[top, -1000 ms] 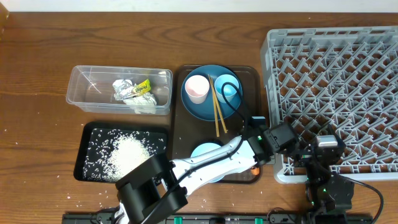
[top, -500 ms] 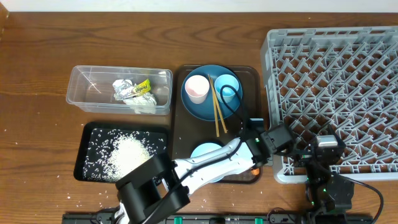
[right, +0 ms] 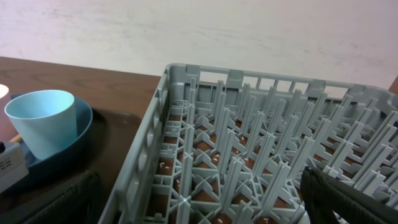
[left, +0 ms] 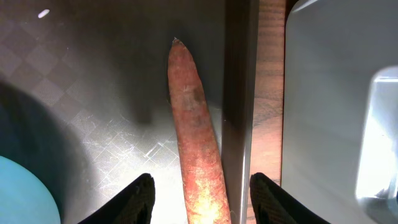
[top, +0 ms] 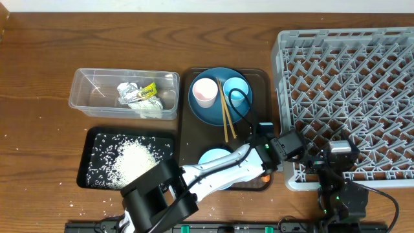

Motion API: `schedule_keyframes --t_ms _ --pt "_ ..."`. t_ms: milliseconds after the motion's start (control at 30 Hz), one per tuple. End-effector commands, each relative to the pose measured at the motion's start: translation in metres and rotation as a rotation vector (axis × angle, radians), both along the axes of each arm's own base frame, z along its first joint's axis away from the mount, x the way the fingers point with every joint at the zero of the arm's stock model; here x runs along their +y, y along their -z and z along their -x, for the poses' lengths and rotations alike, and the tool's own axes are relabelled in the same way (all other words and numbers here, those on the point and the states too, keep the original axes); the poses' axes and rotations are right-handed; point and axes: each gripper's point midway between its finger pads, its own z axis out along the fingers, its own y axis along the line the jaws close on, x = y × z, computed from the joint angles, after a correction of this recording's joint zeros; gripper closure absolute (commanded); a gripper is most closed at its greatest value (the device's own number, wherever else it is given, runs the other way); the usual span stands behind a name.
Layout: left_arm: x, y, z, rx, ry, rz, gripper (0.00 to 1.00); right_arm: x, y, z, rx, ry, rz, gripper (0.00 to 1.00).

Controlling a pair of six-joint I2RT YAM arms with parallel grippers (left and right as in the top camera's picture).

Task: Sort waste into correct bins and load items into the dishwasher rack
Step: 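Lower the left gripper onto the orange carrot and close on it, then lift the carrot and carry it left onto the black rice tray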

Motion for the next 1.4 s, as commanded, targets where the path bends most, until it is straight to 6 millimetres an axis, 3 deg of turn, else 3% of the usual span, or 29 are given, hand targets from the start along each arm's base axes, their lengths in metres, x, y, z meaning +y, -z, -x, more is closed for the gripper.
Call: schedule_keyframes --t_ms 0,467,1367 --pt "0.005 0.011 -0.002 -0.005 -0.015 -0.034 0.49 -0.004 0.002 0.000 0.006 0.021 0.007 0.01" --pt "0.010 0.044 0.001 0.030 -0.013 -0.098 0.48 -0.004 0.002 0.000 0.006 0.021 0.007 0.01" --pt "0.035 0.048 0.014 0.078 -0.011 -0.205 0.52 -0.004 0.002 0.000 0.006 0.021 0.007 0.01"
